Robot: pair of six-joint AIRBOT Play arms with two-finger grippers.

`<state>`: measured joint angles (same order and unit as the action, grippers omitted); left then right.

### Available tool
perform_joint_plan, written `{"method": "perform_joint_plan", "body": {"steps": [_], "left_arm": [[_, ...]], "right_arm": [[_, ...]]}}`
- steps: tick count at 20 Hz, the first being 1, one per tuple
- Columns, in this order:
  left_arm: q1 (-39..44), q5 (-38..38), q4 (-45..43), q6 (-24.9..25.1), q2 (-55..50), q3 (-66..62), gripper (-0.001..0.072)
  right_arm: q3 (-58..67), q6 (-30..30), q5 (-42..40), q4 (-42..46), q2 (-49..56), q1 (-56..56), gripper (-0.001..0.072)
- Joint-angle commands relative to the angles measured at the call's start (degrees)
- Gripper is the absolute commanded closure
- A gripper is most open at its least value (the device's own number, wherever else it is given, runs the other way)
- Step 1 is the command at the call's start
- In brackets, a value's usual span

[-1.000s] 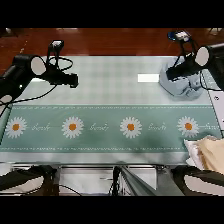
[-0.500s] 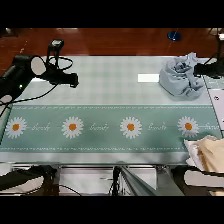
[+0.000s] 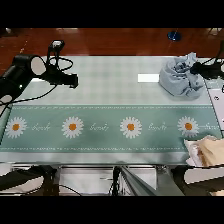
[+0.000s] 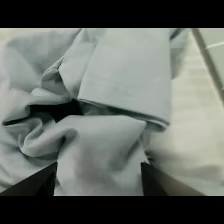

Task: Fold the shirts.

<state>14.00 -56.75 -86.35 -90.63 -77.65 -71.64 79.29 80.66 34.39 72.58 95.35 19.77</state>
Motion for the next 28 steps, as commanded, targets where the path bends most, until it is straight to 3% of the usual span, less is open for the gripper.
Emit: {"method": "perform_joint_plan", "body": {"steps": [1, 5, 6, 8, 9, 11, 13, 14, 21, 22, 23, 24, 28], "left_arm": [[0.0, 0.0, 0.0, 0.1, 0.0, 0.0, -0.0007], [0.0, 0.0, 0.0, 0.1, 0.0, 0.0, -0.0006], [0.0, 0.0, 0.0, 0.1, 0.0, 0.0, -0.0006], [0.0, -0.1, 0.0, 0.1, 0.0, 0.0, -0.0006], [0.0, -0.3, 0.0, 0.1, 0.0, 0.0, -0.0006], [0.0, -1.4, 0.0, 0.1, 0.1, -0.1, 0.0030], [0.0, -3.5, 0.0, 0.1, 0.2, -0.7, 0.0378], [0.0, -4.7, 0.0, 0.1, 0.3, -1.5, 0.0408], [0.0, -10.2, 7.3, 4.7, 5.3, -11.4, 0.0368], [0.0, -10.9, 7.5, 4.7, 6.5, -12.8, 0.0268], [0.0, -11.8, 7.5, 4.6, 7.7, -14.1, 0.0077], [0.0, -12.9, 7.5, 4.6, 8.8, -15.0, 0.0029], [0.0, -16.7, 8.3, 4.4, 13.0, -15.5, 0.0029]], "right_arm": [[0.0, -2.3, -1.3, -7.4, 4.3, -0.7, 0.0118], [0.0, 0.9, 0.8, -8.2, 8.2, -3.6, 0.0139], [0.0, 2.2, 1.3, -8.3, 8.9, -4.3, 0.0198], [0.0, 2.1, 1.7, -8.7, 8.7, -5.3, 0.0670], [0.0, 1.9, 1.4, -10.4, 7.8, -5.4, 0.0692], [0.0, -1.8, 1.2, -13.1, 3.7, -5.3, 0.0693], [0.0, -6.4, 0.9, -13.9, -3.6, -5.3, 0.0693], [0.3, -8.0, 1.2, -14.4, -7.5, -5.3, 0.0693], [13.7, -8.2, 5.2, -21.7, -30.4, -5.3, 0.0694], [16.2, -7.6, 6.3, -22.5, -32.3, -5.3, 0.0694], [18.7, -7.2, 7.6, -23.4, -34.2, -5.3, 0.0694], [20.9, -6.8, 9.0, -24.6, -35.8, -5.3, 0.0694], [25.7, -5.5, 13.0, -39.9, -41.2, -5.3, 0.0693]]}}
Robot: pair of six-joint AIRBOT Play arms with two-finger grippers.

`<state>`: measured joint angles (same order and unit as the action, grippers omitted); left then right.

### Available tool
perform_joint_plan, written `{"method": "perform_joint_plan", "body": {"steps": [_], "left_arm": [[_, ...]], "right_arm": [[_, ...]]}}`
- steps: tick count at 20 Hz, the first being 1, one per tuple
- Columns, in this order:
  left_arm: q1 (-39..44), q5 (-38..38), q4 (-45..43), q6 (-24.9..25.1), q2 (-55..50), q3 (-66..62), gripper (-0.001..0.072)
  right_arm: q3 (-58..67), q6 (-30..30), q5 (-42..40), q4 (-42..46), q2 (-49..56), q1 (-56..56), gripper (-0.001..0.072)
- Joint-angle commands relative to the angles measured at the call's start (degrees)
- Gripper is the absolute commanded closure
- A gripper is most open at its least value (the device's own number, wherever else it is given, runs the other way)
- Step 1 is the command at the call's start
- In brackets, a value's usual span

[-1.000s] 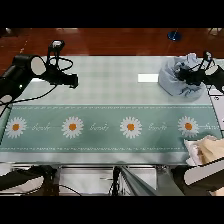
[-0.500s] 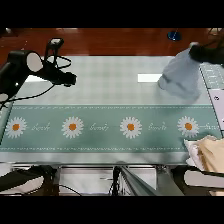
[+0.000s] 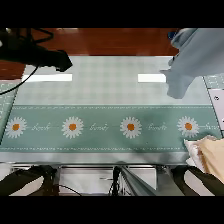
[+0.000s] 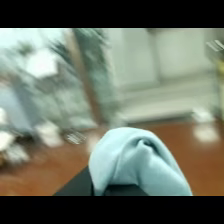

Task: Fold the shirts.

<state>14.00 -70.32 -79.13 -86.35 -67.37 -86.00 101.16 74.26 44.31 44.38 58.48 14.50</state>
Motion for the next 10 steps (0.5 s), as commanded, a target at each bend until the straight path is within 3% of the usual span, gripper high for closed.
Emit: {"method": "perform_joint_plan", "body": {"steps": [1, 5, 10], "left_arm": [[0.0, -4.0, 1.9, 0.1, 3.5, -1.1, 0.0029], [0.1, -5.9, 9.1, 0.2, 4.9, -1.1, 0.0029], [0.1, -5.8, 15.0, 0.4, 4.9, -1.1, 0.0029]], "right_arm": [[4.0, 0.9, 3.1, -17.5, -5.1, 0.0, 0.0694], [4.0, 0.9, 5.0, -36.5, -5.8, 0.0, 0.0694], [4.0, 3.3, 11.0, -33.5, -4.4, 0.0, 0.0694]]}}
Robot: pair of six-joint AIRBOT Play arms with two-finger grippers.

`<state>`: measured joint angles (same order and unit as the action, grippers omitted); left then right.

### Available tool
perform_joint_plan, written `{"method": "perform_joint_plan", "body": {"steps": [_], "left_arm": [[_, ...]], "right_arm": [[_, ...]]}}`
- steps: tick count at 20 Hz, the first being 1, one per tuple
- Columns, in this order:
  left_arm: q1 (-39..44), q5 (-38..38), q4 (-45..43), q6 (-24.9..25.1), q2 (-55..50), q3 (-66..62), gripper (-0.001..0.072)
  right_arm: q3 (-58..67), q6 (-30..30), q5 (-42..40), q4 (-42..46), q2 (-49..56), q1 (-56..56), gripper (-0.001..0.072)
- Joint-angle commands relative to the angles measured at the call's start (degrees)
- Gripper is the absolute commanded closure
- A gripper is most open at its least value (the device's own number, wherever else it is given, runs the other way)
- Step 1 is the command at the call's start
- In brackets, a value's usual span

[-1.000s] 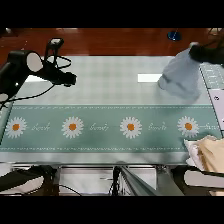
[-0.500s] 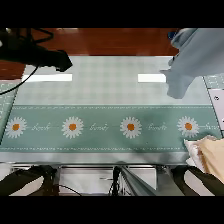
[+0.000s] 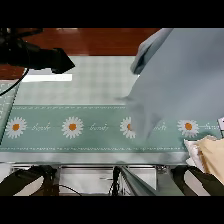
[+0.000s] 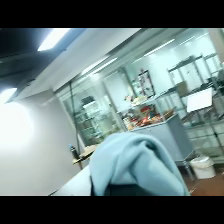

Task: Fold the shirts.

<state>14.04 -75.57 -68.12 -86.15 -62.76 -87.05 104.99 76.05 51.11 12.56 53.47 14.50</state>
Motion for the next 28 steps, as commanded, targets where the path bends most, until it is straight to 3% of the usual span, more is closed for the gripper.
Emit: {"method": "perform_joint_plan", "body": {"steps": [1, 6, 13, 16, 20, 21, 23, 24, 28], "left_arm": [[0.0, -0.6, 4.8, 0.2, 0.2, -0.1, 0.0029], [0.1, -0.6, 7.3, 0.9, 0.1, 0.0, 0.0029], [2.5, -0.4, 7.1, 0.9, -0.3, 0.4, 0.0029], [2.5, -0.3, 6.6, 0.9, -0.4, 2.2, 0.0029], [2.4, -1.8, -2.8, 1.7, -0.3, 2.8, 0.0029], [2.4, -2.1, -5.3, 1.6, -0.3, 2.8, 0.0029], [2.4, -2.0, -8.7, 1.6, -0.3, 2.8, 0.0029], [2.4, -2.0, -9.7, 1.7, -0.4, 2.8, 0.0029], [2.4, -2.1, -11.0, 1.7, -1.8, 2.8, 0.0029]], "right_arm": [[0.2, 2.2, 7.1, -0.5, 1.5, 0.0, 0.0694], [0.2, 4.7, 17.7, 11.3, 7.3, -5.0, 0.0694], [0.1, 5.5, 18.8, 34.5, 20.8, -29.8, 0.0693], [0.1, 6.1, 19.1, 37.9, 28.9, -39.0, 0.0693], [0.1, 6.0, 19.8, 37.9, 38.7, -48.2, 0.0691], [0.1, 5.9, 19.7, 37.9, 40.8, -49.8, 0.0671], [0.1, 5.5, 19.7, 38.0, 43.7, -51.6, 0.0338], [0.1, 5.0, 19.6, 37.9, 44.3, -51.6, 0.0293], [0.2, 2.2, 21.1, 39.8, 40.3, -46.6, 0.0289]]}}
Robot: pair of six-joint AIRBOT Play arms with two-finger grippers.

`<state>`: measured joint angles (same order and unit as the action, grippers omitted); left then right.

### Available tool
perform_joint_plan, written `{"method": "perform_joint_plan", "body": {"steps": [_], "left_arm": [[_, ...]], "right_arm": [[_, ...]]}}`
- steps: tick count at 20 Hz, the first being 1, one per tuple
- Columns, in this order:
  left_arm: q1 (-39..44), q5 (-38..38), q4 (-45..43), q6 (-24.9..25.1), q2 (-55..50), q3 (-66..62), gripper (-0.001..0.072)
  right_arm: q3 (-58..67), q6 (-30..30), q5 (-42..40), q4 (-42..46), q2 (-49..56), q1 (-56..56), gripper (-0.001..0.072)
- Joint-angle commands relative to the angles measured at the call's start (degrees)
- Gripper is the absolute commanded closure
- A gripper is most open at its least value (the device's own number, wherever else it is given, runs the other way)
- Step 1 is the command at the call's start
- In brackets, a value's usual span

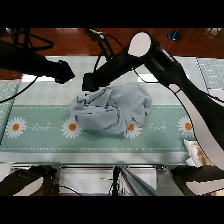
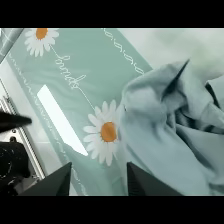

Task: Fold the shirts.

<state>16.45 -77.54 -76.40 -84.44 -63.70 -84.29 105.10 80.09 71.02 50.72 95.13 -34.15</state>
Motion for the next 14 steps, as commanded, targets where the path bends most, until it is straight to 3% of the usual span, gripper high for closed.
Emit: {"method": "perform_joint_plan", "body": {"steps": [1, 6, 9, 14], "left_arm": [[0.0, -0.2, -2.7, 0.0, -1.7, 0.1, 0.0029], [0.0, -1.4, -2.7, 4.1, -8.0, 2.9, -0.0013], [0.0, 0.2, -2.7, 7.6, -13.6, 5.3, -0.0013], [-0.1, 13.6, -1.4, 15.7, -20.5, 5.2, -0.0013]], "right_arm": [[0.1, -1.9, 2.2, 4.1, -3.7, 4.8, 0.0289], [0.0, -1.8, 12.5, 24.2, -12.7, 23.2, 0.0286], [-1.4, -2.7, 17.0, 23.4, -12.7, 35.9, 0.0241], [-8.3, -3.1, 16.8, 17.0, -12.7, 50.3, 0.0241]]}}
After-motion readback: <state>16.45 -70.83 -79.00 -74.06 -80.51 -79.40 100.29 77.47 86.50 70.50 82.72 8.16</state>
